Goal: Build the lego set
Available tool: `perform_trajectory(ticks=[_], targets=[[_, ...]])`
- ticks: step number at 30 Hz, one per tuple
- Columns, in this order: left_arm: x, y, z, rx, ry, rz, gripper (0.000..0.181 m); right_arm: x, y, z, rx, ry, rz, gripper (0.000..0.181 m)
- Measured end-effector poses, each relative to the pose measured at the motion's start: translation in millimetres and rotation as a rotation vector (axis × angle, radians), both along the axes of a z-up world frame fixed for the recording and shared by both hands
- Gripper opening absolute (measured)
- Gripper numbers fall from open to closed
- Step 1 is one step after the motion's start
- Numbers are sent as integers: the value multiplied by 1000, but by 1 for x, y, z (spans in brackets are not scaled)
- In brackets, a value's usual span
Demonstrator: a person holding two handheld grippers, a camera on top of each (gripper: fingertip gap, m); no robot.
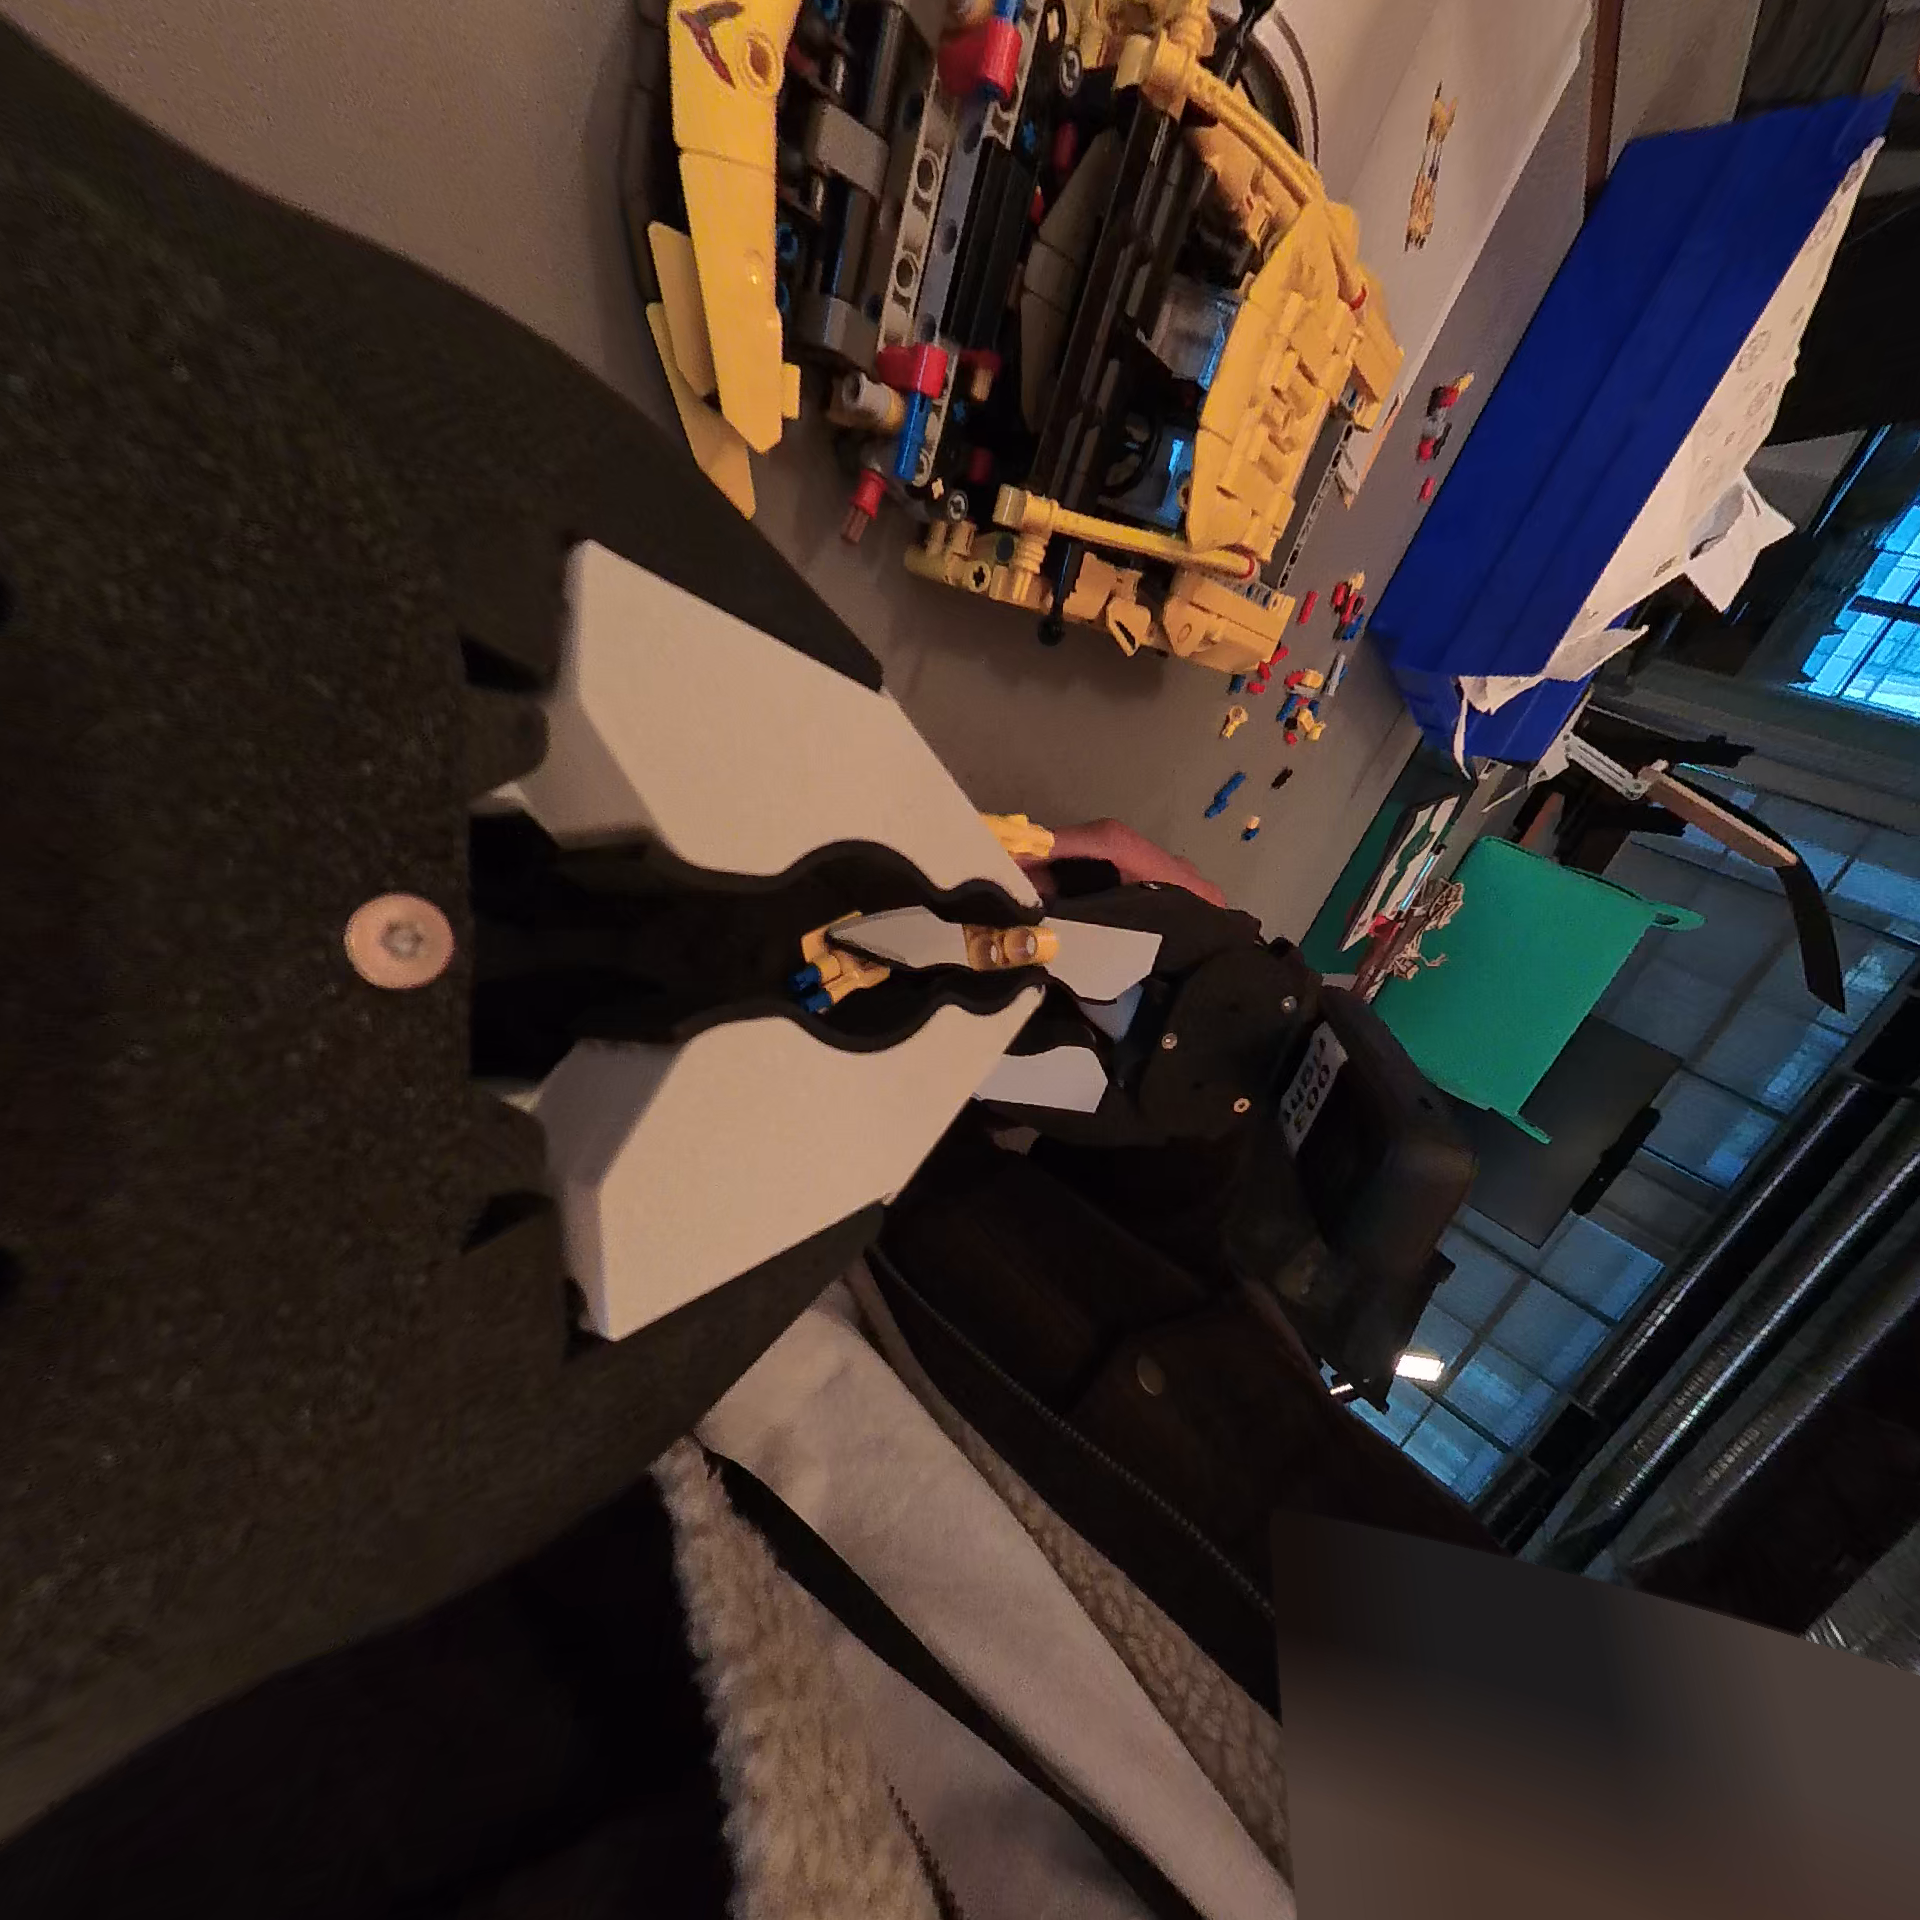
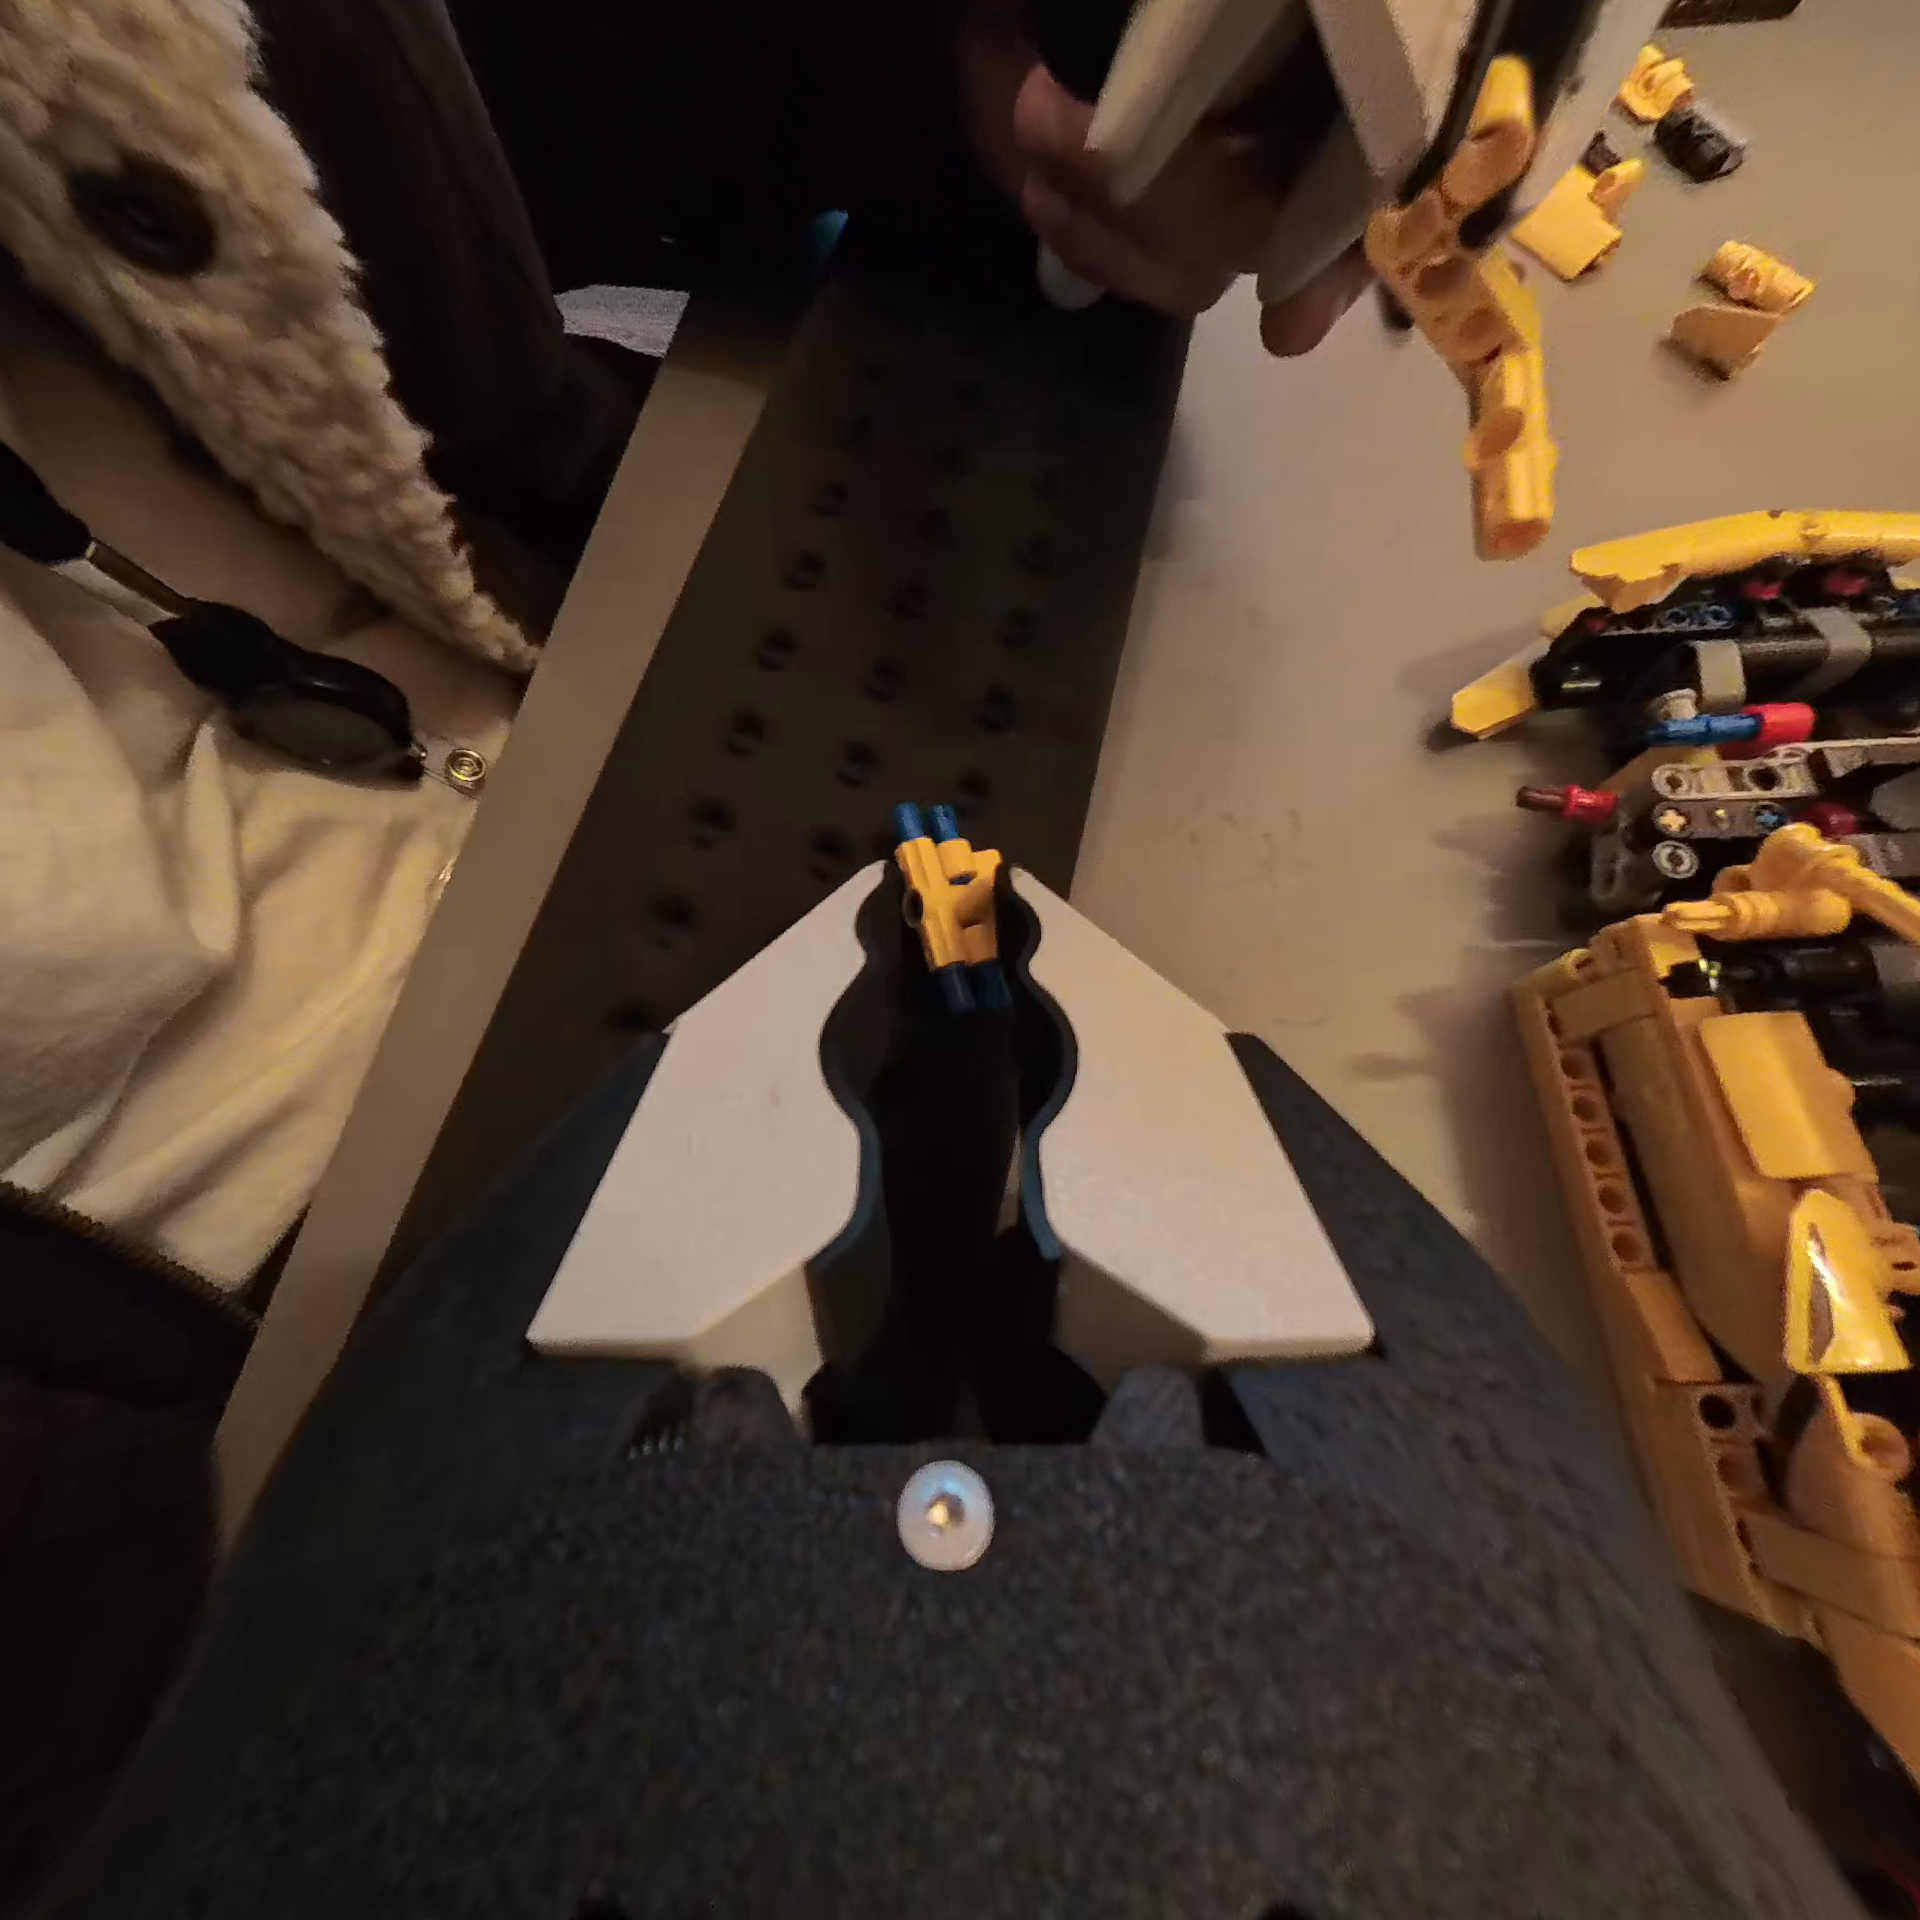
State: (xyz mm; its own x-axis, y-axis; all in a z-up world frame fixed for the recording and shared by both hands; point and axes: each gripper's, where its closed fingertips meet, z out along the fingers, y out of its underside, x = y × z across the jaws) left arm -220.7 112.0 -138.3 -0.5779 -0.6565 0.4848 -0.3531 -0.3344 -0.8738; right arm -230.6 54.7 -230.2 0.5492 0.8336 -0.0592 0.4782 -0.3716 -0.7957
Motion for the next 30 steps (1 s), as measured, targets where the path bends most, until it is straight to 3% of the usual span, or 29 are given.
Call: perform_trajectory(ticks=[5, 10, 14, 18, 24, 30], targets=[[3, 5, -1, -55, 31, 13, 8, -5, 6, 7, -5, 25, -7, 16], [11, 20, 1, -260, 89, 47, 8, 26, 49, 60, 194, 11, -234, 15], [12, 20, 3, -273, 77, 45, 8, 28, 72, 74, 181, -43, -332, 15], [12, 19, 3, -225, 60, 67, 7, 23, 76, 75, 71, 18, -338, 15], [16, 16, -6, -136, 86, 95, 7, 27, 73, 64, -36, -28, -356, 15], [16, 13, -8, -105, 90, 88, 7, 28, 72, 61, -49, -38, -350, 15]])
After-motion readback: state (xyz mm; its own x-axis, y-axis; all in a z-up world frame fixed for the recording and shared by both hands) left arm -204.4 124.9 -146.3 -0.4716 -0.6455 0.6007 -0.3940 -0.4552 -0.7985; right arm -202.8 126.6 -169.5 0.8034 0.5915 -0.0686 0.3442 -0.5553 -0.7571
